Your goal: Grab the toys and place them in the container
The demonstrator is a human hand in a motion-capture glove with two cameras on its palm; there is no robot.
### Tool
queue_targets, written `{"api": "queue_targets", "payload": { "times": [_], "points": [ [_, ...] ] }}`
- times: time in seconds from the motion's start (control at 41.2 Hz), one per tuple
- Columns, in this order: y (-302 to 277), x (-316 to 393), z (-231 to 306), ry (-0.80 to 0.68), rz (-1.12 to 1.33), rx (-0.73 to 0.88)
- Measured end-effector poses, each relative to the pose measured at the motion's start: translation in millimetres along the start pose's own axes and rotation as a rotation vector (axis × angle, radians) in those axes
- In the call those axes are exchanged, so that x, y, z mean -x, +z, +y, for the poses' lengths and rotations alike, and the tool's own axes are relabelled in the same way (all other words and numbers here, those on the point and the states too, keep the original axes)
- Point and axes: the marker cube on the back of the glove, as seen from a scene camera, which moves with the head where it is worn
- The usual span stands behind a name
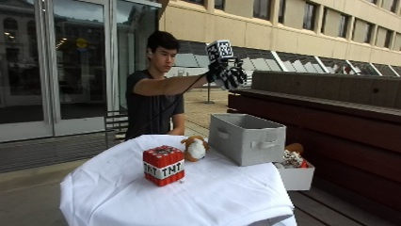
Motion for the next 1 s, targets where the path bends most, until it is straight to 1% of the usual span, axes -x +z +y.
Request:
{"api": "queue_targets", "payload": {
  "times": [0.097, 0.267, 0.34, 0.437, 0.583, 0.704, 0.875, 0.996],
  "points": [
    [13, 13, -3, -0.02, -0.026, 0.028],
    [33, 8, -8, -0.007, -0.021, 0.096],
    [32, 6, -6, -0.015, -0.043, 0.11],
    [20, -5, -5, -0.044, -0.006, 0.084],
    [6, -51, -13, -0.046, 0.096, 0.067],
    [-4, -70, 15, -0.028, 0.09, 0.101],
    [19, -136, 23, -0.018, 0.11, 0.14],
    [43, -159, 36, -0.005, 0.118, 0.173]
  ]
}}
